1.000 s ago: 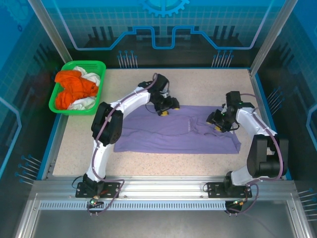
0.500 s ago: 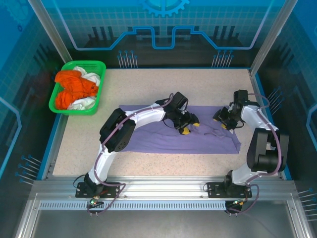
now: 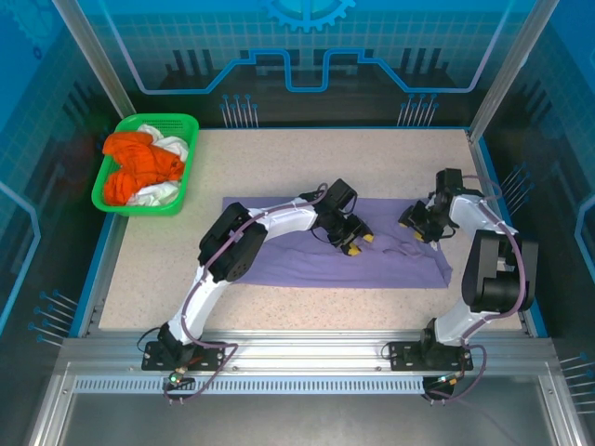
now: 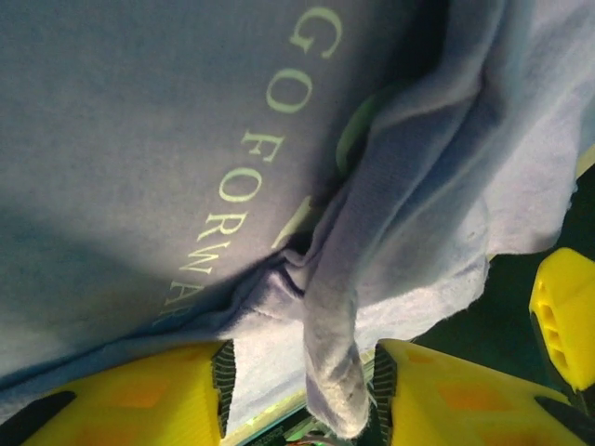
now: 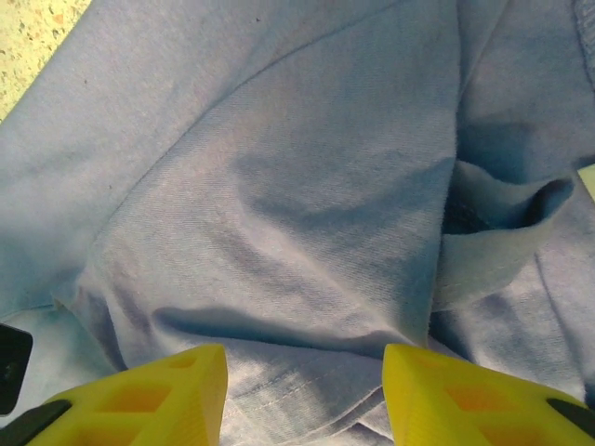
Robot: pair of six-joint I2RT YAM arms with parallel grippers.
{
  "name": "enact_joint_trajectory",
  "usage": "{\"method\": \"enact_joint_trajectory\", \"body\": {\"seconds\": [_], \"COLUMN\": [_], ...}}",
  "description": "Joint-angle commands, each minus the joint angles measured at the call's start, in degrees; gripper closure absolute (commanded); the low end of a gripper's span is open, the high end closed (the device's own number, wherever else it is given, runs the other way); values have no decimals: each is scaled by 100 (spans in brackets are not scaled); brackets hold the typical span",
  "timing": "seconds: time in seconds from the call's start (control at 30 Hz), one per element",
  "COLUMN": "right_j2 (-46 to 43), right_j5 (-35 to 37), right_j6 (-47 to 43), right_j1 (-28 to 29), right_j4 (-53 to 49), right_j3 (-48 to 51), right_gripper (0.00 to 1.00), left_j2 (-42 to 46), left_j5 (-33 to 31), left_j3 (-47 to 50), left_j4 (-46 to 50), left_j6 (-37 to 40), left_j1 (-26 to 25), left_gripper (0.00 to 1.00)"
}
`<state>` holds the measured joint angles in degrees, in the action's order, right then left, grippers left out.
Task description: Fold and stack the t-shirts
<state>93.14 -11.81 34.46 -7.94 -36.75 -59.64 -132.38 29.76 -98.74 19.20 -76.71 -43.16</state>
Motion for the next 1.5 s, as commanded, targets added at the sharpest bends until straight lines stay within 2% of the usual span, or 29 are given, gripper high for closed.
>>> {"method": "enact_joint_trajectory", "body": {"seconds": [0.0,0.23,0.4,0.6,0.97,1.1,1.4,1.43,1.47], "right_j2": [36,-186,-211,67,425,458,-40,-63,-77], "right_j5": [-15,111,219,305,429,477,429,462,501], "right_j6": [-83,-106,-193,-253,-264,-244,-298,-307,-305], "right_j1": [-15,69,69,75,83,94,174,172,162], "right_j4": [-99,-262,-315,-458,-534,-535,-579,-587,-600], "right_j3": [-130,211,254,49,-42,-16,301,321,330], "right_gripper": [54,62,63,65,65,64,63,63,62], "left_j2": [-146,-235,-204,-54,-17,-38,-140,-139,-134], "left_j5": [-49,5,68,143,217,122,-147,-168,-185], "left_j3": [-329,-491,-471,-428,-788,-918,-1121,-1121,-1121], "left_j4": [115,168,266,776,1909,2313,2926,2976,3012], "left_j6": [-99,-60,44,640,1925,2323,3048,3092,3138], "left_j1": [-44,-42,-35,-11,127,164,285,303,319], "left_gripper": [60,75,94,100,100,94,88,86,79]}}
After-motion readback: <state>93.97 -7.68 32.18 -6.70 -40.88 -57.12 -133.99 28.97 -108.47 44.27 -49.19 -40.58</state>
